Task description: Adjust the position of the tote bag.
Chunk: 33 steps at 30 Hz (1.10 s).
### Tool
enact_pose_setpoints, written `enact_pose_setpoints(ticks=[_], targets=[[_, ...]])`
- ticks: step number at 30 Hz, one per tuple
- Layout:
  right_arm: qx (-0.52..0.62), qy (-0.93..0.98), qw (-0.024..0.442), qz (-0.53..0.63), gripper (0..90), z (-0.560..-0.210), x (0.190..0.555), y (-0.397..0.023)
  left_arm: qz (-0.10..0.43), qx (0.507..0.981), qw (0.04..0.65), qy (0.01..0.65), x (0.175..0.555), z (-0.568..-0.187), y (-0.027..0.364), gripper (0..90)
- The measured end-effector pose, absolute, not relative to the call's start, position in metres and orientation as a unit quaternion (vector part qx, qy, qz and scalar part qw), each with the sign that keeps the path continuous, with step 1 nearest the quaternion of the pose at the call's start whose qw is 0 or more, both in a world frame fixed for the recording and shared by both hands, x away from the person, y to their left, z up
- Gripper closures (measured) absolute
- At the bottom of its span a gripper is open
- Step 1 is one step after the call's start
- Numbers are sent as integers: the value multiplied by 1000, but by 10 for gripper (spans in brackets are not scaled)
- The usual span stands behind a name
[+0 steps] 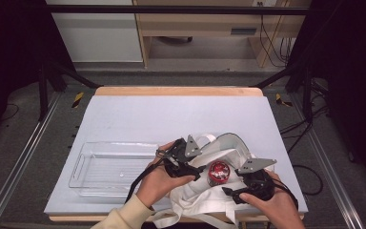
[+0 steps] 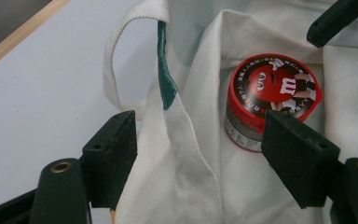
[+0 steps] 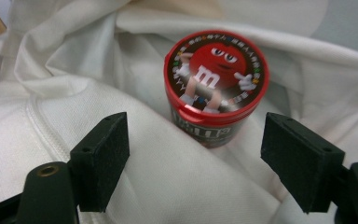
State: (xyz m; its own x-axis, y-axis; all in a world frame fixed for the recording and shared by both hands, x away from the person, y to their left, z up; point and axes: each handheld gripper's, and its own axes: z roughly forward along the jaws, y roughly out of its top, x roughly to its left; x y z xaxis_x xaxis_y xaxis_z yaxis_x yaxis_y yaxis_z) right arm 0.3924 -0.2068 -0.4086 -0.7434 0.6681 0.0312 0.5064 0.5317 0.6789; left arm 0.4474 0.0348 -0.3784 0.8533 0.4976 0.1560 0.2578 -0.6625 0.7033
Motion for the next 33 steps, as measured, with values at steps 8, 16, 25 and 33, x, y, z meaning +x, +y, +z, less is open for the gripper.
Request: enact_pose_setpoints(ticks=[8,16,25,33], targets=[[332,873,103,341,252,-421,379,-209,167,898,347,213,451,-381,38,271],[322,881,98,333,266,-432,372,-209,166,899,341,218,457,-387,35,278],[307,890,89,325,377,-435,377,-201,143,904,337,220,464,-392,30,531],[289,897,110,316,606,-437,369,-199,137,908,326,225,471,-390,34,762]])
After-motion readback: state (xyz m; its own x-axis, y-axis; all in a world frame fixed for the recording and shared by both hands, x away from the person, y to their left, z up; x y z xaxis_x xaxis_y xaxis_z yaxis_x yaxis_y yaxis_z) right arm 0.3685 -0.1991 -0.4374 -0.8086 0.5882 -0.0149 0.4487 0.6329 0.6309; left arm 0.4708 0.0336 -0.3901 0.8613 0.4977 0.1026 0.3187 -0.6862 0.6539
